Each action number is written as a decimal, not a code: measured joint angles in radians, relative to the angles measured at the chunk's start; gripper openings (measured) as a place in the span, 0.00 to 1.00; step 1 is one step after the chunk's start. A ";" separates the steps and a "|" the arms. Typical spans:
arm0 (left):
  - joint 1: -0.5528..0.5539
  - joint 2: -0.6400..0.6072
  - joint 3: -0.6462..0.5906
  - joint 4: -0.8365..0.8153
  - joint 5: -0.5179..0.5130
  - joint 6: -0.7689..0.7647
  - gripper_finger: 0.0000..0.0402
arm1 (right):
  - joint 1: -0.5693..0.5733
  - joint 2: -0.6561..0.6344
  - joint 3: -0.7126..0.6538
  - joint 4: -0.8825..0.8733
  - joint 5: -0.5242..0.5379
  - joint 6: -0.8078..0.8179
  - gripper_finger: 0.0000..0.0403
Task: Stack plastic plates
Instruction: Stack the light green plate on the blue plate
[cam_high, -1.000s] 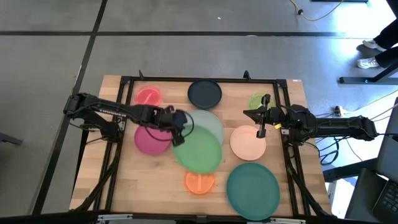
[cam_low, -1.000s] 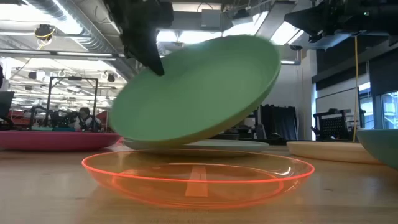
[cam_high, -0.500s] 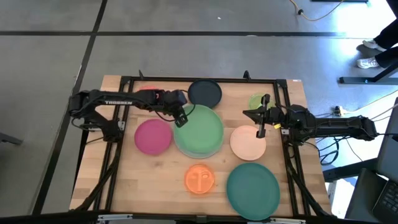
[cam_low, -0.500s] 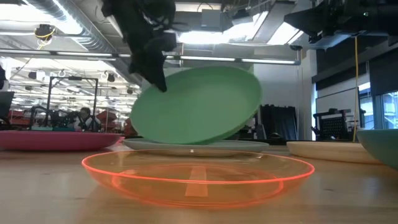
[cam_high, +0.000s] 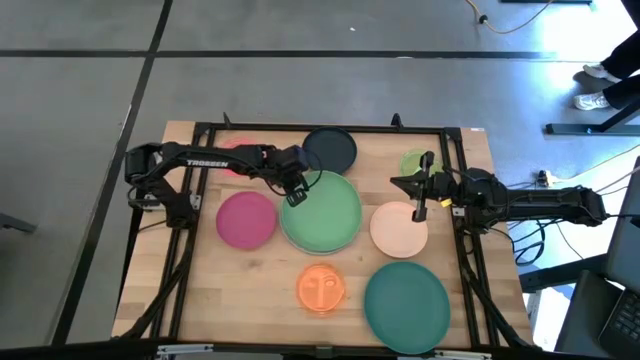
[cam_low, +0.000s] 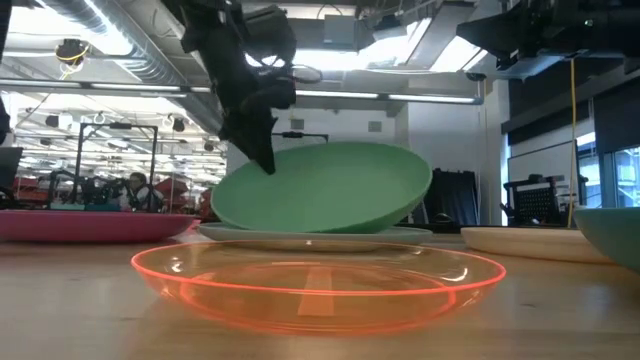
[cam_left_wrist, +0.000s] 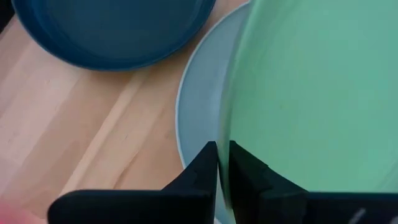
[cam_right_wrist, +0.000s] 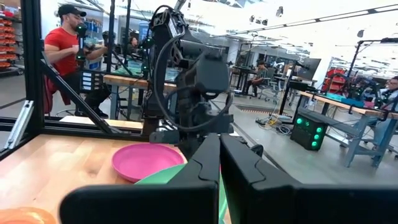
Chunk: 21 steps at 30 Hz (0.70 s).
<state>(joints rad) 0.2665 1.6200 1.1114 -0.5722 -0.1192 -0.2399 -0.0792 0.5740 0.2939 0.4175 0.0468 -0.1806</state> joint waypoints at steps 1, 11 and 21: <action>0.000 0.009 0.000 0.002 -0.002 0.005 0.05 | 0.000 0.000 0.000 0.000 0.000 0.000 0.02; 0.005 0.045 0.000 0.009 -0.034 0.011 0.07 | 0.000 0.000 0.000 0.000 0.001 -0.007 0.02; 0.008 0.058 -0.002 0.007 -0.061 0.009 0.22 | 0.000 0.000 0.000 0.000 -0.002 -0.007 0.02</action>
<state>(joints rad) 0.2749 1.6783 1.1099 -0.5652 -0.1803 -0.2310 -0.0792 0.5741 0.2939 0.4177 0.0444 -0.1879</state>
